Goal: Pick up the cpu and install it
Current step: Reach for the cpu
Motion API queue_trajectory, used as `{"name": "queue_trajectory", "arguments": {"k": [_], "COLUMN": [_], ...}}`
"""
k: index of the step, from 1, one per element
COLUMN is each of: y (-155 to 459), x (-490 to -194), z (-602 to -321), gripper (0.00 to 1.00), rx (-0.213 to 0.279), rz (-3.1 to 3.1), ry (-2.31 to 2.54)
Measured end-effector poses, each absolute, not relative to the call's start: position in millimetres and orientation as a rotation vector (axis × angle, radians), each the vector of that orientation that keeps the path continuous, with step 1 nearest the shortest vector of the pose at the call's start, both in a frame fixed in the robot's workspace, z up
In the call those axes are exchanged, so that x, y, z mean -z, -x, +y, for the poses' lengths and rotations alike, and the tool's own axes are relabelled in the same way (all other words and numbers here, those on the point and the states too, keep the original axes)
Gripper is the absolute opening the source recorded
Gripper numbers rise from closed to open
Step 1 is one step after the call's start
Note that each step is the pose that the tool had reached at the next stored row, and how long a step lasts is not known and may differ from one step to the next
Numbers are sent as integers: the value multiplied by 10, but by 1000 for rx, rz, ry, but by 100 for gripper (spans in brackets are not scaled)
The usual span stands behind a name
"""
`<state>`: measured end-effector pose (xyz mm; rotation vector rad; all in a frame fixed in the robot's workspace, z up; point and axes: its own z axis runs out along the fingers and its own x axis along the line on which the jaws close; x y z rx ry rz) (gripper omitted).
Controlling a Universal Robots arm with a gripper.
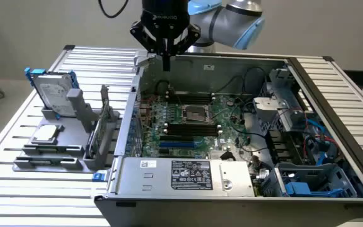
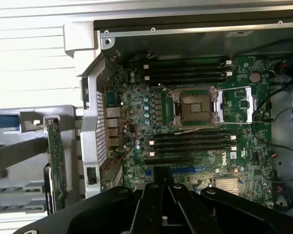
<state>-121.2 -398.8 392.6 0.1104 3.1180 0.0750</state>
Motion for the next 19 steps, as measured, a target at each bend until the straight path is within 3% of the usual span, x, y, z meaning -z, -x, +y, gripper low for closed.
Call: {"name": "queue_trajectory", "arguments": {"k": [10,19], "y": [1235,1638], "x": [-3925,-3844], "z": [-3987,-3975], "gripper": [11,11], "rx": [-75,-74], "rz": [3123,3132], "ry": [-111,-111]}}
